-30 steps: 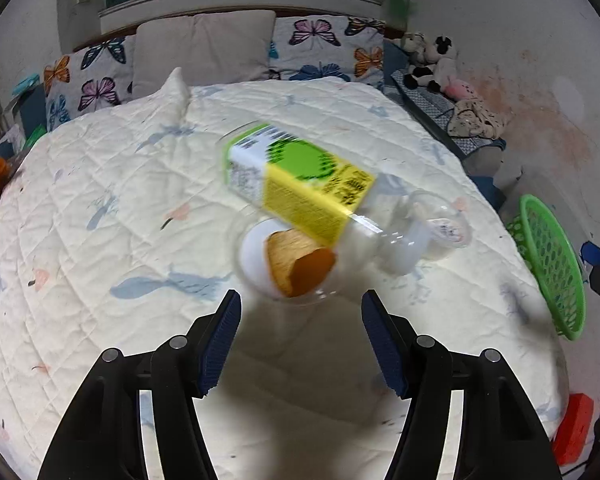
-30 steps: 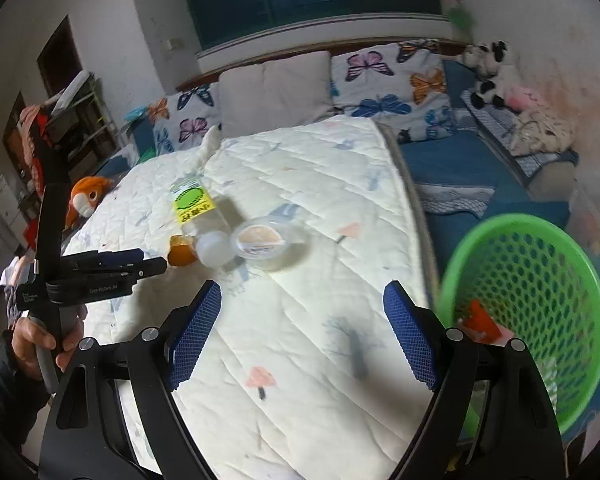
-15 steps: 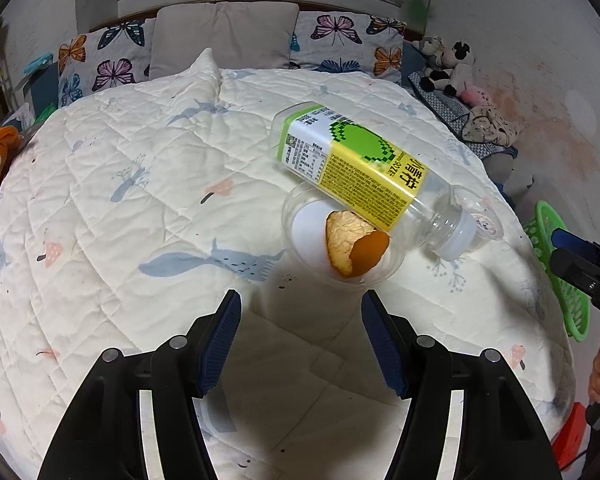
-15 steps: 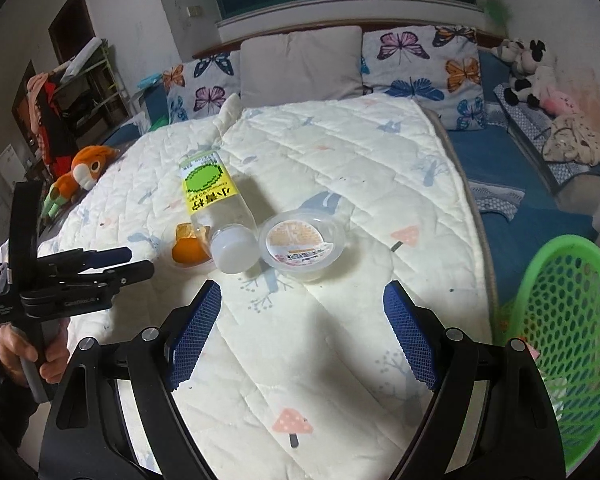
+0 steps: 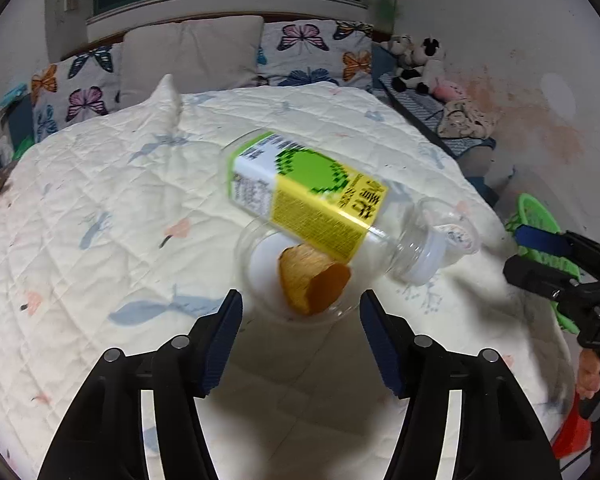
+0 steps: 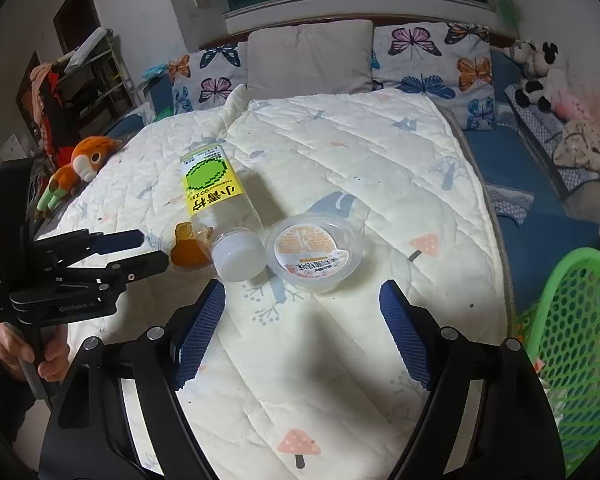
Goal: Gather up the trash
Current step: 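Move both tools back to the juice bottle and orange peel on the bed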
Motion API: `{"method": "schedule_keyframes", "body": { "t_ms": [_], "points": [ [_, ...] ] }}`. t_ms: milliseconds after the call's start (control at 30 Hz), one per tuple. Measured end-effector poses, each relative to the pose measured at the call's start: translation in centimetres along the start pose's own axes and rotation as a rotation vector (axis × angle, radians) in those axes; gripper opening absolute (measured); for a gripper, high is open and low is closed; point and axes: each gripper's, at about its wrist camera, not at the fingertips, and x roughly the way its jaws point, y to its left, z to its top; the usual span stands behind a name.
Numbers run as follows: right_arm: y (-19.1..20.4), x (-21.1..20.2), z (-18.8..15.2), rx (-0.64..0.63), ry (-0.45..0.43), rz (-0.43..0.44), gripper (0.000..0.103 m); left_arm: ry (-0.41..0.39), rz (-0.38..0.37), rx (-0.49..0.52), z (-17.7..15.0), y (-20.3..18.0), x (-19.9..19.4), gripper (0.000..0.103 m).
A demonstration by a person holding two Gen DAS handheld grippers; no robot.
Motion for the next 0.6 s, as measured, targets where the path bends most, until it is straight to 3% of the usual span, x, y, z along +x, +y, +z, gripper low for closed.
{"method": "schedule_keyframes", "body": {
  "t_ms": [333, 500, 600],
  "points": [
    [-0.3, 0.0, 0.5, -0.01, -0.003, 0.002, 0.079, 0.037, -0.042, 0.052, 0.7, -0.6, 2.3, 0.054],
    [-0.3, 0.0, 0.6, -0.013, -0.002, 0.001, 0.079, 0.05, -0.054, 0.071, 0.8, -0.7, 3.2, 0.045],
    [-0.2, 0.1, 0.6, -0.012, 0.0, 0.001, 0.079, 0.043, -0.058, 0.063, 0.8, -0.5, 3.2, 0.032]
  ]
}}
